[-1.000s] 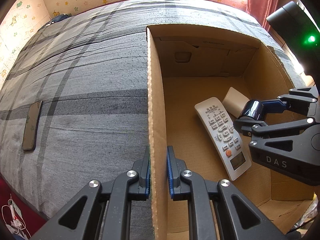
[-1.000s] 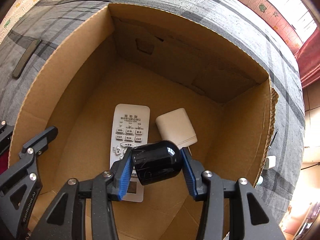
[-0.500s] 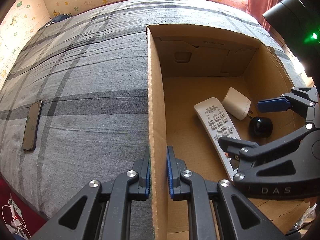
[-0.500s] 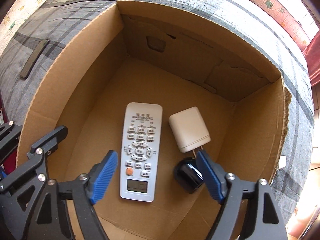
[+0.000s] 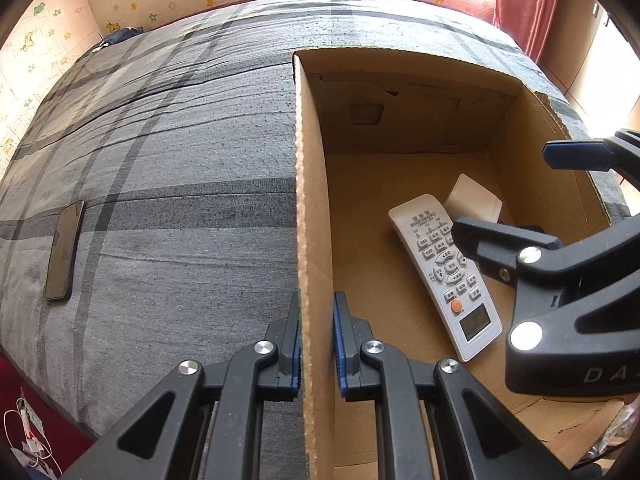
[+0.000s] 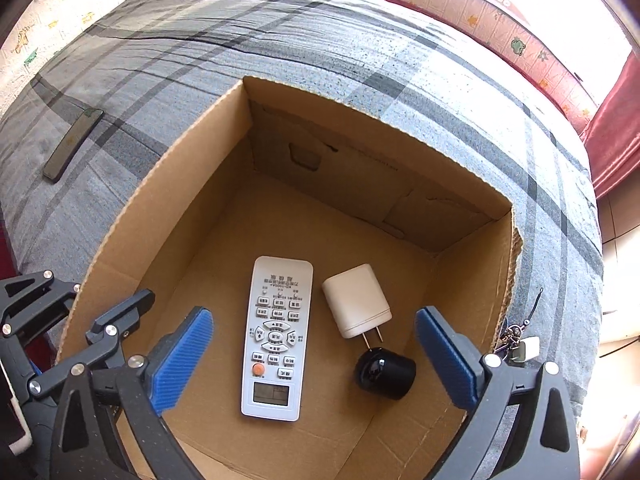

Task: Organize rigid objects
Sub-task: 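Withdraw the right tool from the box toward the mint-green tube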

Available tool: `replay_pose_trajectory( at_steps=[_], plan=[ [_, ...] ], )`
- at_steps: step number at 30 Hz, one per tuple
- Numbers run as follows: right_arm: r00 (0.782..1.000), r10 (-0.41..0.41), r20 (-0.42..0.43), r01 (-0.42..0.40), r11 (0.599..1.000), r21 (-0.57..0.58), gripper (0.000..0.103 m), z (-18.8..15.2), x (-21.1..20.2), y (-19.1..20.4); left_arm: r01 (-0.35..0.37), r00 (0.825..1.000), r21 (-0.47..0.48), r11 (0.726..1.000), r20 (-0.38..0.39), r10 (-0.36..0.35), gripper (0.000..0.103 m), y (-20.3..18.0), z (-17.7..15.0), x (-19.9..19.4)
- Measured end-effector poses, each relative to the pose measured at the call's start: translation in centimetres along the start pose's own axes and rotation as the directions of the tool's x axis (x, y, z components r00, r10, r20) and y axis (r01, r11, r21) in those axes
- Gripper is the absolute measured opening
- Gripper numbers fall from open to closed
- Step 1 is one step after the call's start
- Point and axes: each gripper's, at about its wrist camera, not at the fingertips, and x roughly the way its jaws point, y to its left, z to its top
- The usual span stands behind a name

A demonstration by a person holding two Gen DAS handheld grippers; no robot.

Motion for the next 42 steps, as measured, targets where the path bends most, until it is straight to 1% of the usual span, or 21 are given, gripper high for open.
replay_pose_trajectory(
  at_steps=[4, 8, 11, 20, 26, 34, 42],
  plan=[
    [1.0, -0.004, 0.025, 0.004, 1.0, 0.012, 0.103, 0.5, -1.6, -0.6, 0.0, 1.0, 0.0, 1.0, 0.0, 0.0, 0.014, 0.0, 0.0, 0.1],
    [0.999, 0.0, 0.046, -0.001, 0.999, 0.032, 0.103, 0.4, -3.2, -1.3, -0.004, 1.0, 0.002, 1.0, -0.001, 0.004, 0.014, 0.0, 0.0, 0.1],
    [0.998, -0.013, 0.059, 0.011, 0.999, 0.041, 0.103, 0.2, -4.4, -2.0, -0.003, 1.0, 0.001, 1.0, -0.001, 0.003, 0.014, 0.0, 0.0, 0.0],
    [0.995, -0.038, 0.091, 0.027, 0.993, 0.118, 0.103, -0.8, -6.6, -6.0, -0.003, 1.0, 0.002, 1.0, -0.002, 0.003, 0.014, 0.0, 0.0, 0.0],
    [0.994, -0.063, 0.09, 0.046, 0.982, 0.182, 0.103, -1.4, -7.5, -9.4, -0.005, 1.0, 0.003, 1.0, -0.003, 0.005, 0.014, -0.1, 0.1, 0.0],
    [0.993, -0.083, 0.082, 0.056, 0.957, 0.284, 0.103, -2.4, -7.9, -13.8, -0.005, 1.0, 0.003, 1.0, -0.003, 0.005, 0.014, -0.1, 0.1, 0.0],
    [0.993, -0.105, 0.05, 0.08, 0.931, 0.357, 0.103, -4.2, -6.9, -17.6, -0.003, 1.0, 0.001, 1.0, -0.003, 0.003, 0.014, 0.0, 0.1, 0.0]
  ],
)
